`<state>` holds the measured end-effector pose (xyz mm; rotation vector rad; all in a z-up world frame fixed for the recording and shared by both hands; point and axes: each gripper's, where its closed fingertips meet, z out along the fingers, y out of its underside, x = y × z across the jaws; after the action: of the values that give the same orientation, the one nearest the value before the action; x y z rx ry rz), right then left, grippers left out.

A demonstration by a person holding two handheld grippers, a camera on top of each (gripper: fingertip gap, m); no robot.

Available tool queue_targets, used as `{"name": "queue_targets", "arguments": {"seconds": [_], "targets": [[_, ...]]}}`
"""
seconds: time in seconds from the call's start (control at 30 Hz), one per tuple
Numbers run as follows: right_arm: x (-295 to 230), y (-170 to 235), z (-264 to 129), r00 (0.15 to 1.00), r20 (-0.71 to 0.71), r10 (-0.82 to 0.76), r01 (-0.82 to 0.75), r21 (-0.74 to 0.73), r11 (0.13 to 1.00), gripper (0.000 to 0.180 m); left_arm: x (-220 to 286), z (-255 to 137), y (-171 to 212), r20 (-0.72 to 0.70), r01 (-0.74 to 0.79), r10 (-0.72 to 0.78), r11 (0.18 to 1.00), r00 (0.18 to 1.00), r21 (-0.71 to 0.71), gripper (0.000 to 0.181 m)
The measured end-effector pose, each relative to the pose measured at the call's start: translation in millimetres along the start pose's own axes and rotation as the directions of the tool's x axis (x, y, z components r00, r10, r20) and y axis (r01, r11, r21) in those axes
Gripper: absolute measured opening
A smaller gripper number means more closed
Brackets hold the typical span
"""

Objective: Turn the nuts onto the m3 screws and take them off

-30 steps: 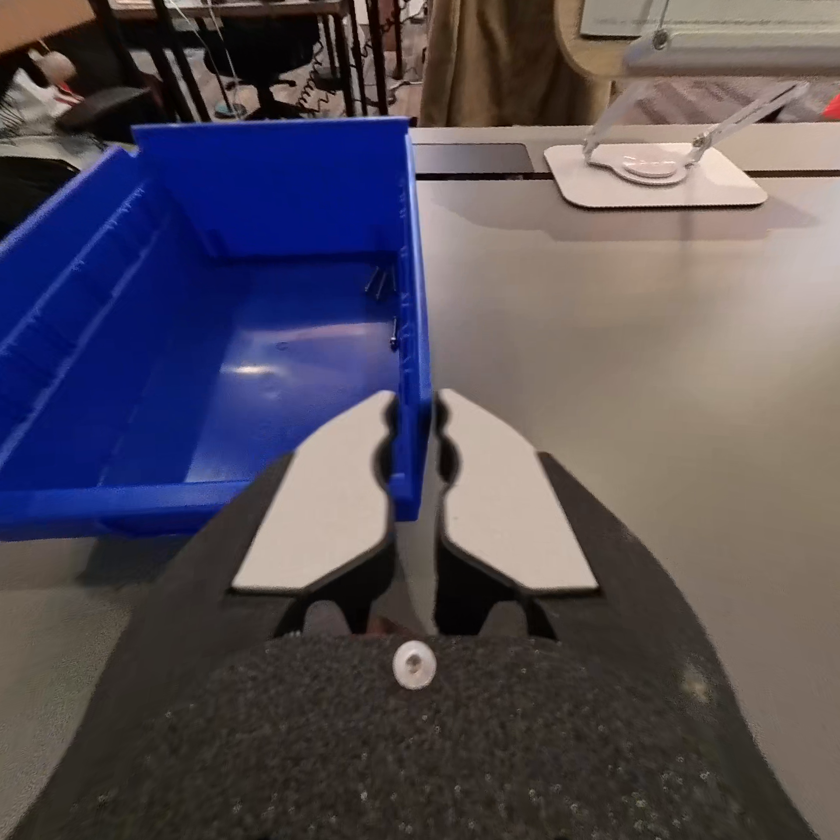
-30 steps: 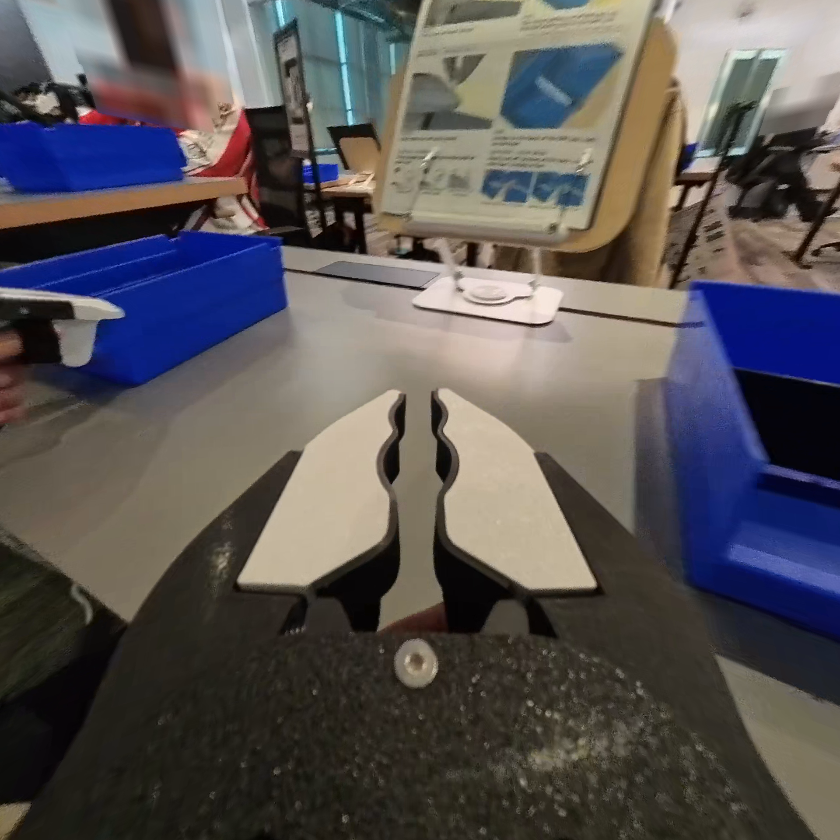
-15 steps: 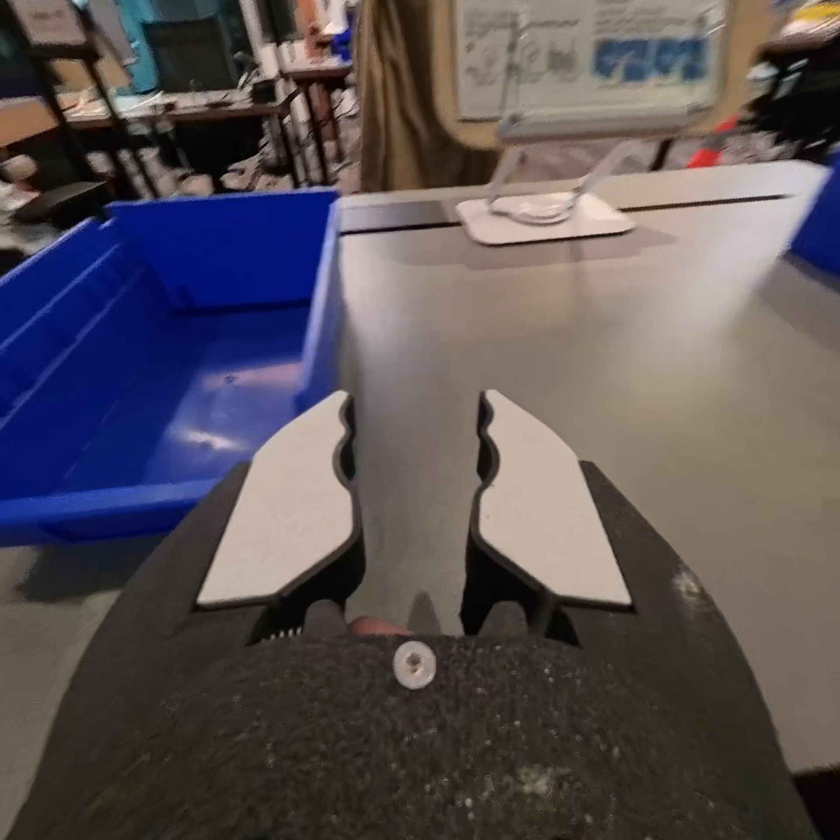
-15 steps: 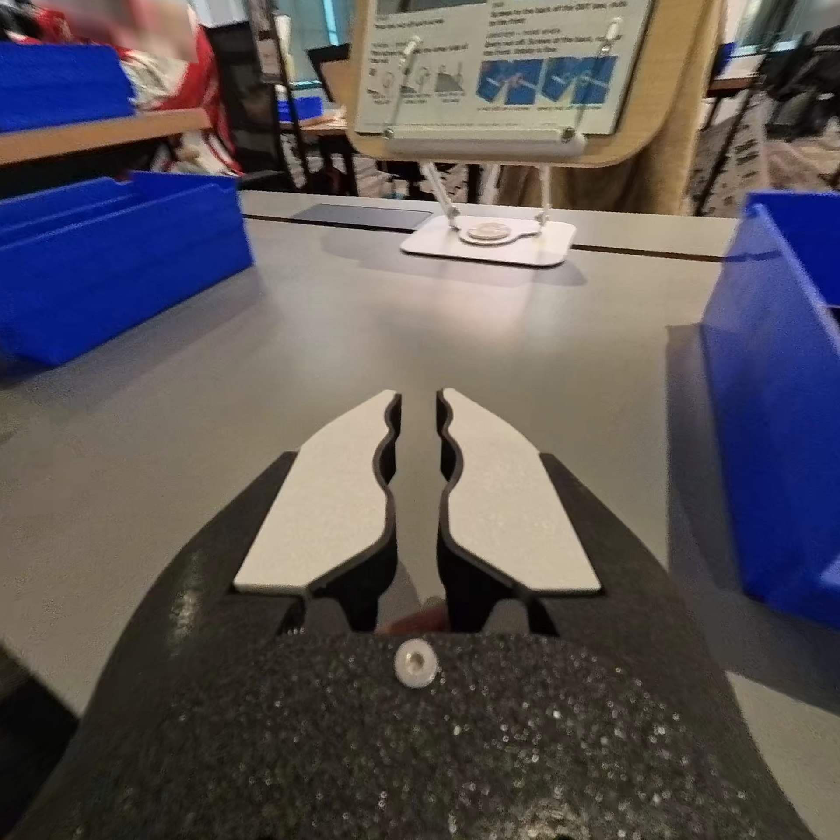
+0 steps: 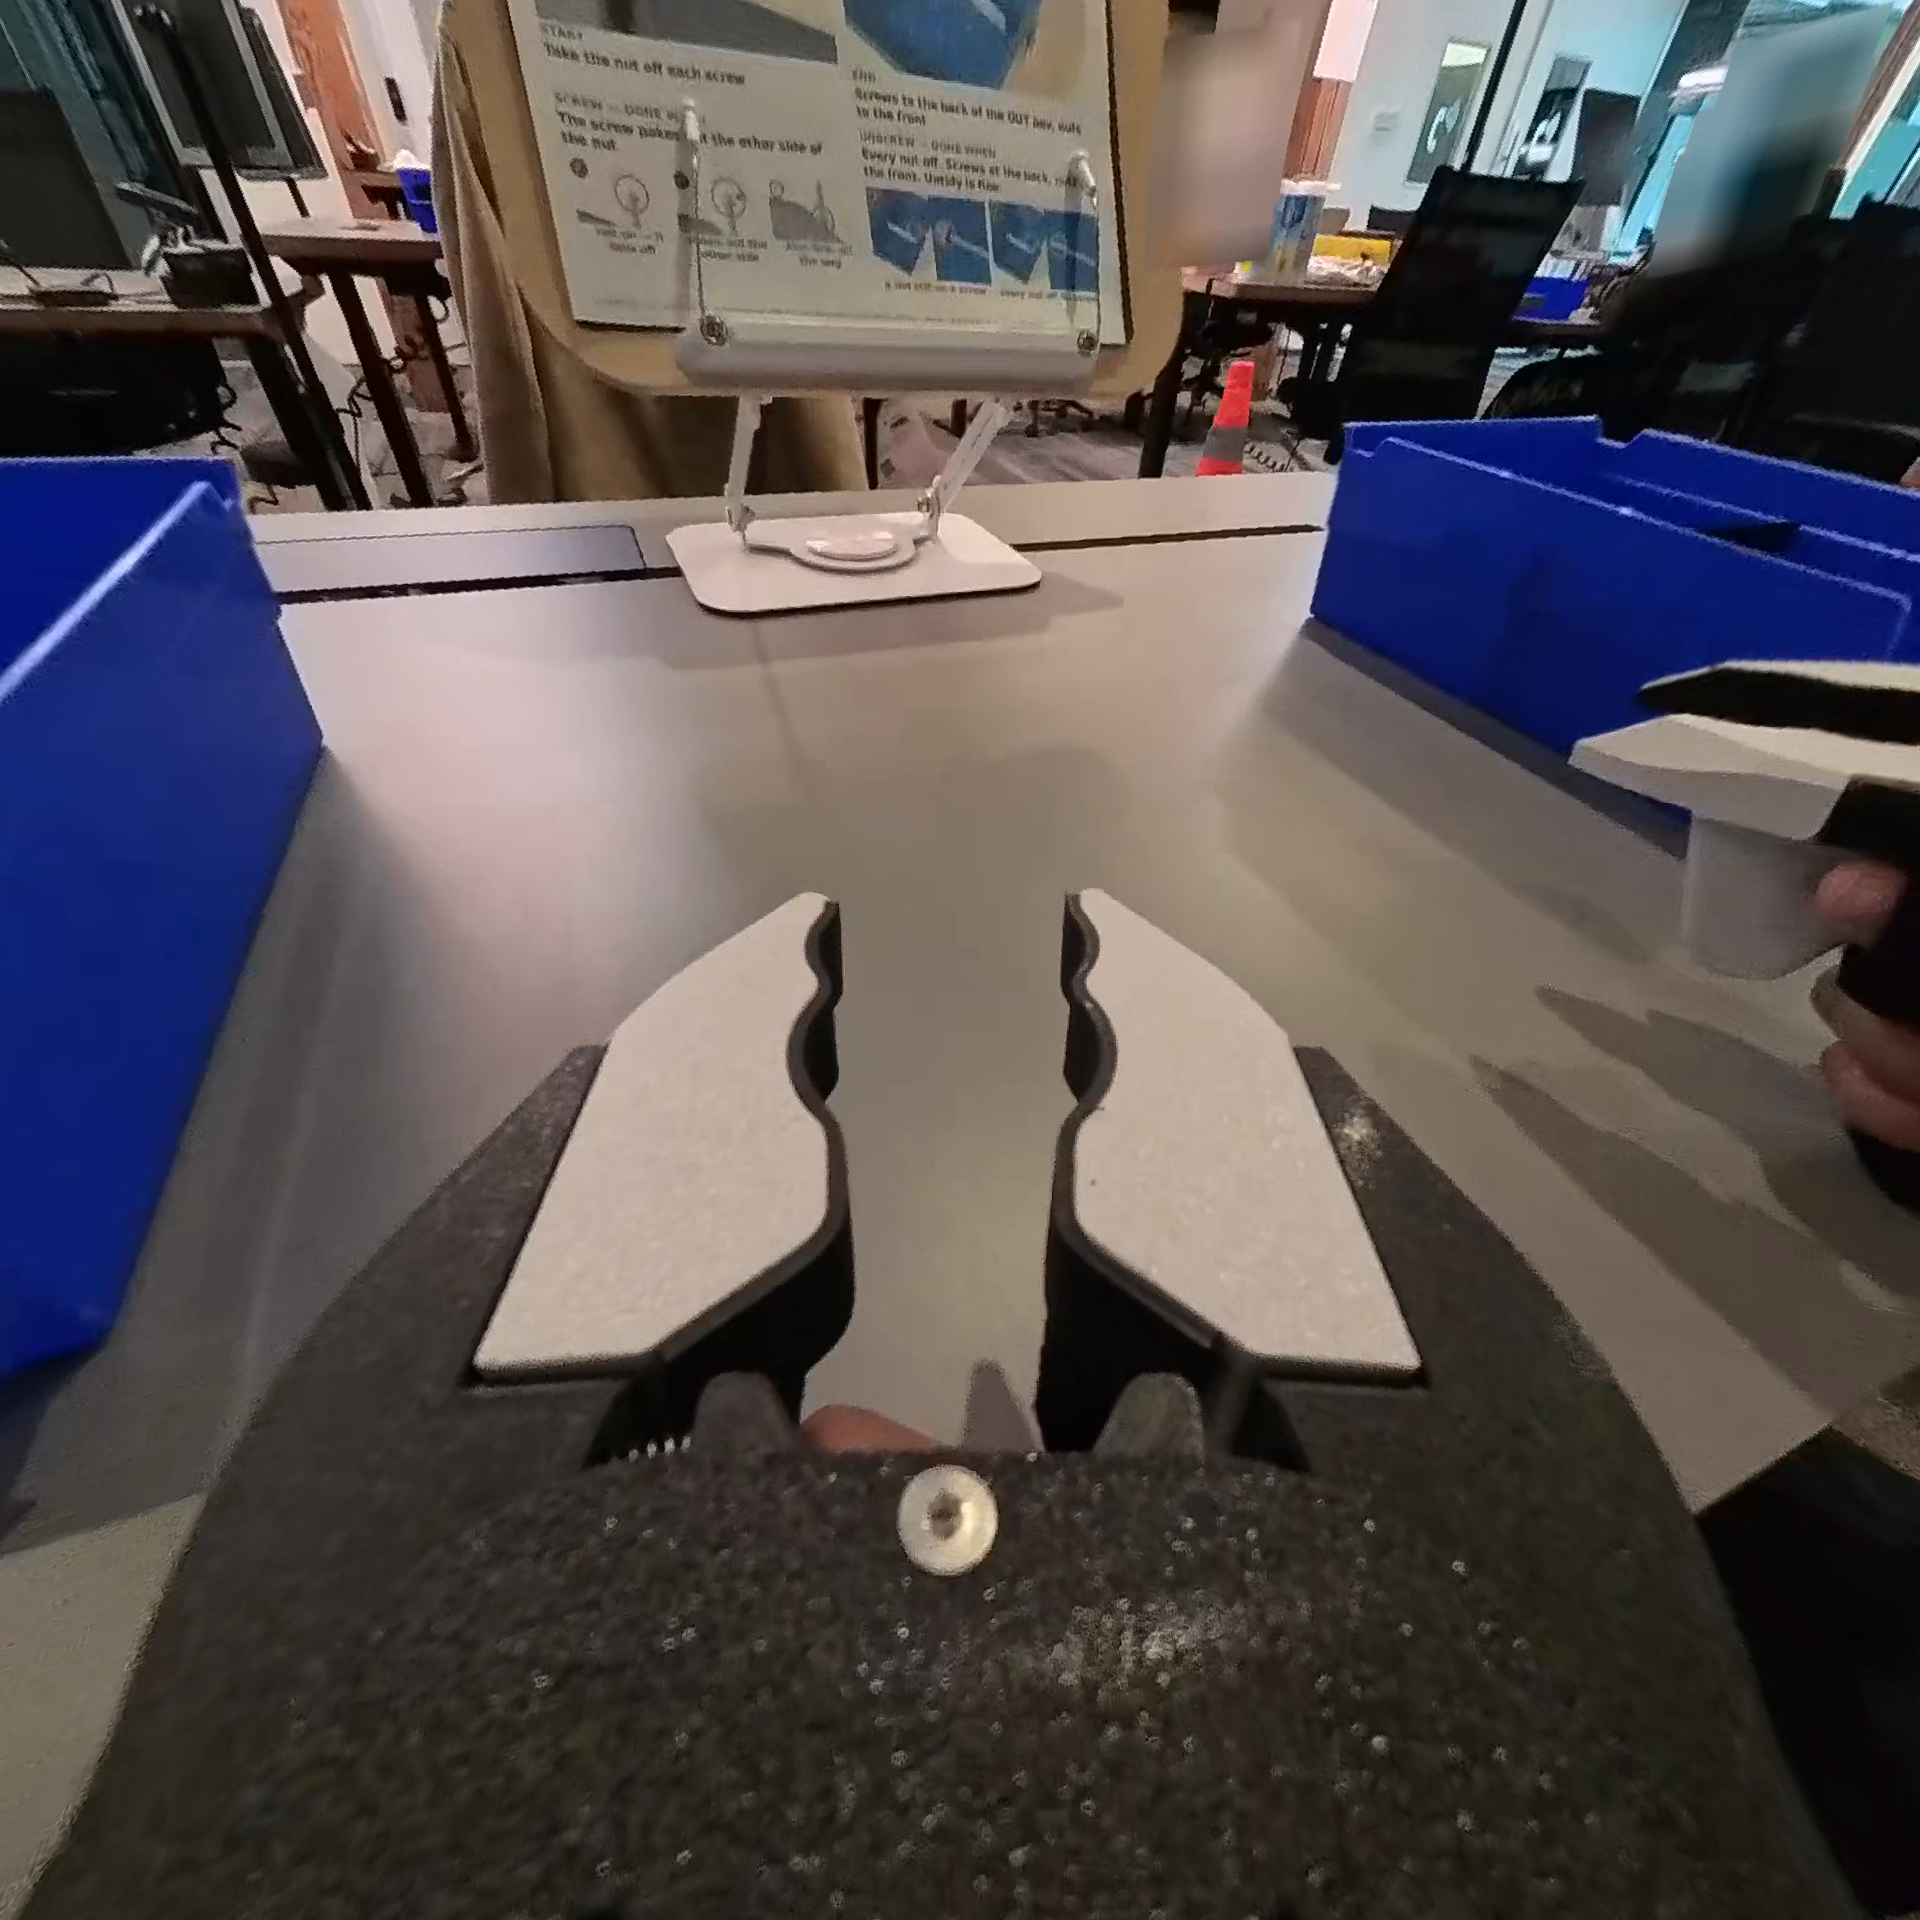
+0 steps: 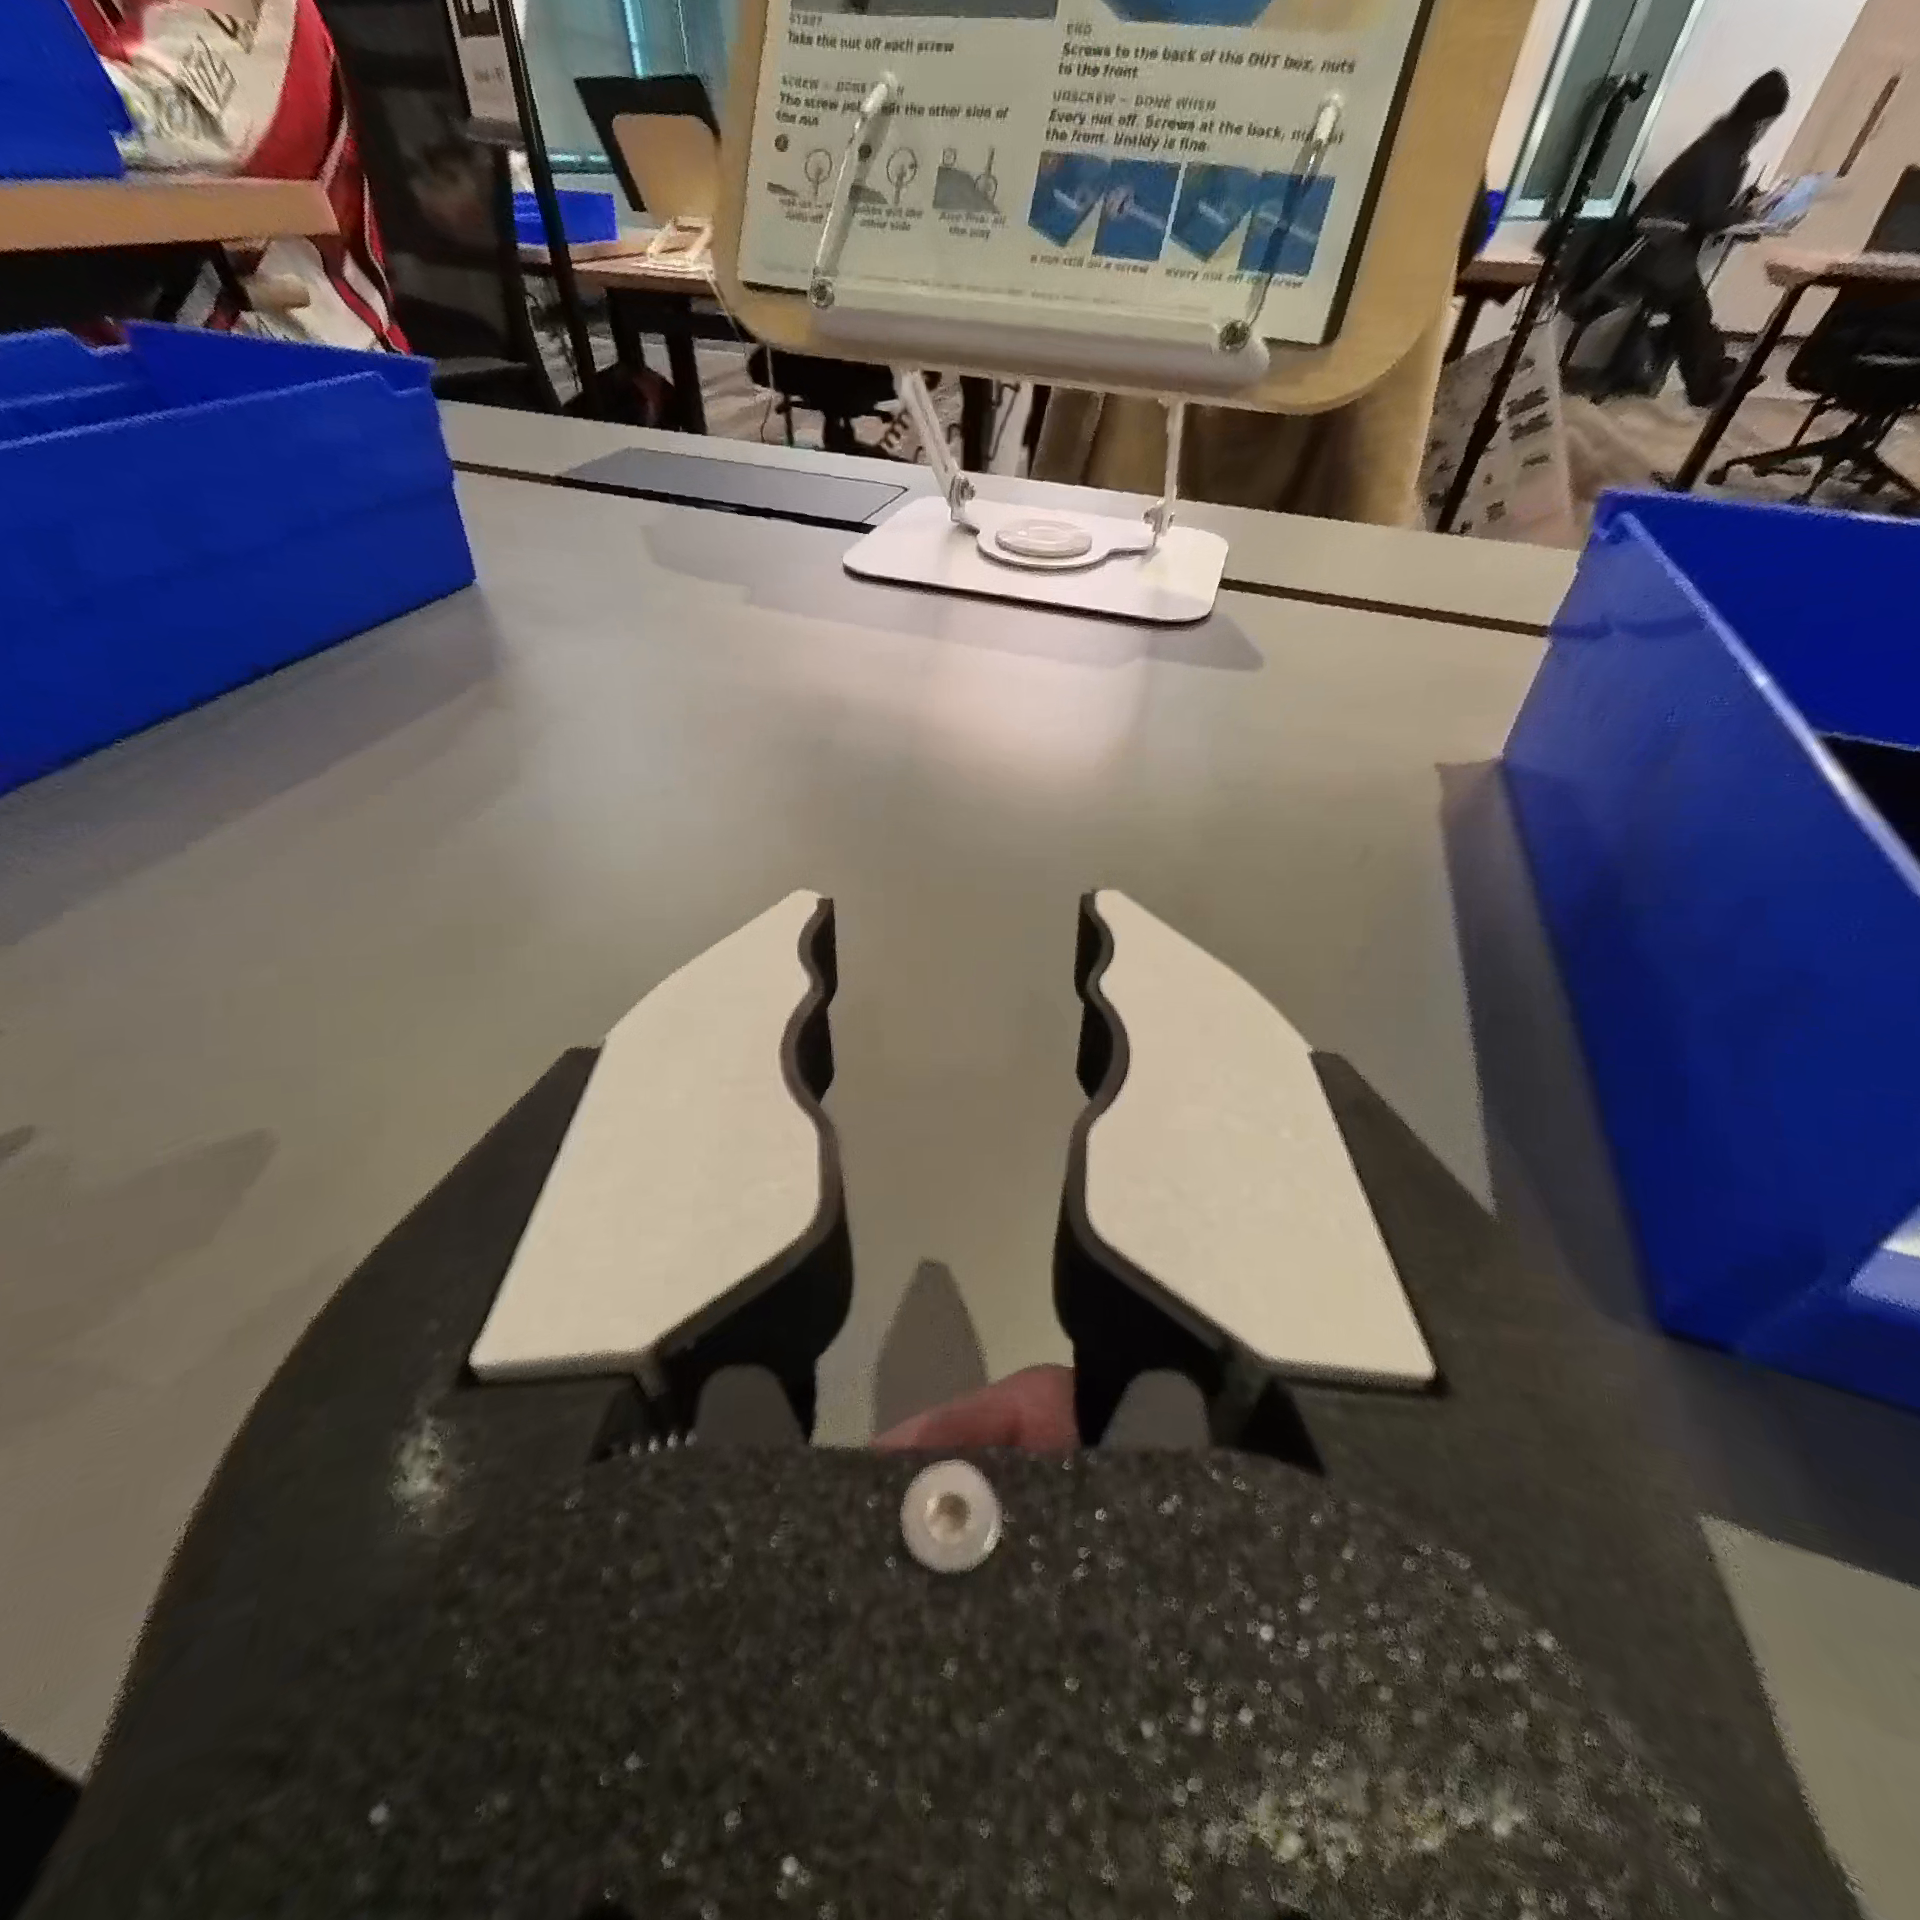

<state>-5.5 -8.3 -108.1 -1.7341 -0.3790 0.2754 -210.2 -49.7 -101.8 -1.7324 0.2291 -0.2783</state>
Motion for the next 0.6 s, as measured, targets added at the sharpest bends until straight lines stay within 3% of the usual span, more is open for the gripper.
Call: {"name": "queue_targets", "arguments": {"seconds": [0.37,0.47,0.6], "targets": [[0.5,3.0,2.8,0.999,0.027,0.039,-0.038,-0.022,0.999,0.044,11.7,3.4,7.3,-0.062,-0.032,0.027,0.996,0.998,-0.084,0.042],[-3.6,5.4,4.9,0.999,0.043,0.016,-0.015,-0.043,0.999,0.043,-0.8,-18.1,-28.9,-0.103,-0.065,0.057,0.995,0.993,-0.078,0.04],[-5.0,9.9,8.8,0.999,0.051,0.015,-0.01,-0.082,0.997,0.039,-94.0,-47.0,-103.1,-0.06,-0.076,0.072,0.995,0.996,-0.071,0.041]]}}
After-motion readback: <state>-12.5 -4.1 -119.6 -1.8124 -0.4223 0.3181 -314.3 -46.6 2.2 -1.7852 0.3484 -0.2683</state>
